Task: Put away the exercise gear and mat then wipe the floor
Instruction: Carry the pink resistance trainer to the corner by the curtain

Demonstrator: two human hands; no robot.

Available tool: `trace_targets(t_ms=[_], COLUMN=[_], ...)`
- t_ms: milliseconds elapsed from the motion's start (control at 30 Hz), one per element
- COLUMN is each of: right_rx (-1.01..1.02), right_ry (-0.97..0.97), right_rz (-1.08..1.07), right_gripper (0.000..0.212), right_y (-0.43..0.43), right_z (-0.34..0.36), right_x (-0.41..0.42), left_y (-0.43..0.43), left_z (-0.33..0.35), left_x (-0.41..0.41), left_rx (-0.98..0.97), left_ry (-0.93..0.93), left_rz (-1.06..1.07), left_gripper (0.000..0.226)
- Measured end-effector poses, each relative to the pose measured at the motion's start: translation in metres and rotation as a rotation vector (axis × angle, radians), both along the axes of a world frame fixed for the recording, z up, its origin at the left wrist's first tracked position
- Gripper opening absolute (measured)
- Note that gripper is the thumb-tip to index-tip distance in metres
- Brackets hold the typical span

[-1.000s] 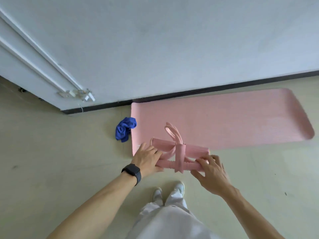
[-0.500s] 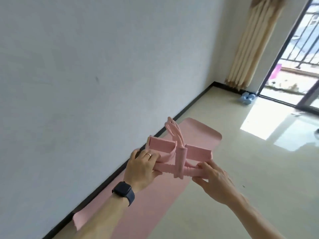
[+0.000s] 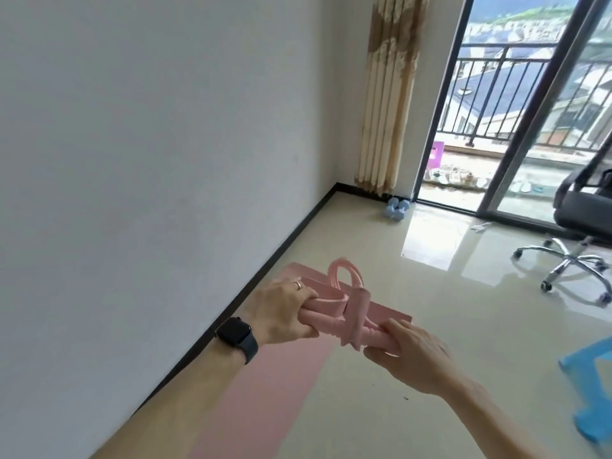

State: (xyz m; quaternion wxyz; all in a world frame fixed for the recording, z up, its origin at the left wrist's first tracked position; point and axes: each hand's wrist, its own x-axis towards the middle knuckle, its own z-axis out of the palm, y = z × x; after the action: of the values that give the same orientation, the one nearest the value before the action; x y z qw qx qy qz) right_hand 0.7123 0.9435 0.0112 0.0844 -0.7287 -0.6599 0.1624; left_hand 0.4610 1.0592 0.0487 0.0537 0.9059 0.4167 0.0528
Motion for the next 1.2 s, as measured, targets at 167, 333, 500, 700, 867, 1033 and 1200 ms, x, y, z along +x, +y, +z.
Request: trace_targets(t_ms=[167, 333, 500, 700, 867, 1033, 1200], right_rx=[-0.122, -0.034, -0.077, -0.156, -0.16, -0.183, -0.217], right_ry=[0.007, -0.208, -0.195, -0.049, -0.024, -0.02, 0.02], right_rz=[0.016, 0.046, 0.03, -0.037, -0.108, -0.092, -0.048], right_gripper=[0.045, 0.056, 0.061, 0.054, 0.053, 0.053, 0.052], right_y=[0.053, 0.123, 0.226, 0.354, 0.438, 0.534, 0.649], right_z=[-0.005, -0.045, -0.081, -0.093, -0.097, -0.111, -0.126], right_x=[0.081, 0.152, 0.221, 0.312, 0.39, 0.481, 0.578], left_y=[0.051, 0.118, 0.223, 0.368, 0.466, 0.565, 0.667], left_z=[-0.029, -0.069, -0.1, -0.103, -0.107, -0.128, -0.137], left_x=[0.08, 0.15, 0.22, 0.318, 0.402, 0.494, 0.588], left_rx=[-0.196, -0.28, -0.332, -0.368, -0.419, -0.44, -0.471], left_ry=[-0.008, -0.038, -0.051, 0.004, 0.041, 0.094, 0.131], left_rz=[0.059, 0.093, 0.093, 0.04, -0.011, -0.03, 0.036], left_gripper=[0.061, 0.062, 0.062, 0.065, 0.064, 0.064, 0.062])
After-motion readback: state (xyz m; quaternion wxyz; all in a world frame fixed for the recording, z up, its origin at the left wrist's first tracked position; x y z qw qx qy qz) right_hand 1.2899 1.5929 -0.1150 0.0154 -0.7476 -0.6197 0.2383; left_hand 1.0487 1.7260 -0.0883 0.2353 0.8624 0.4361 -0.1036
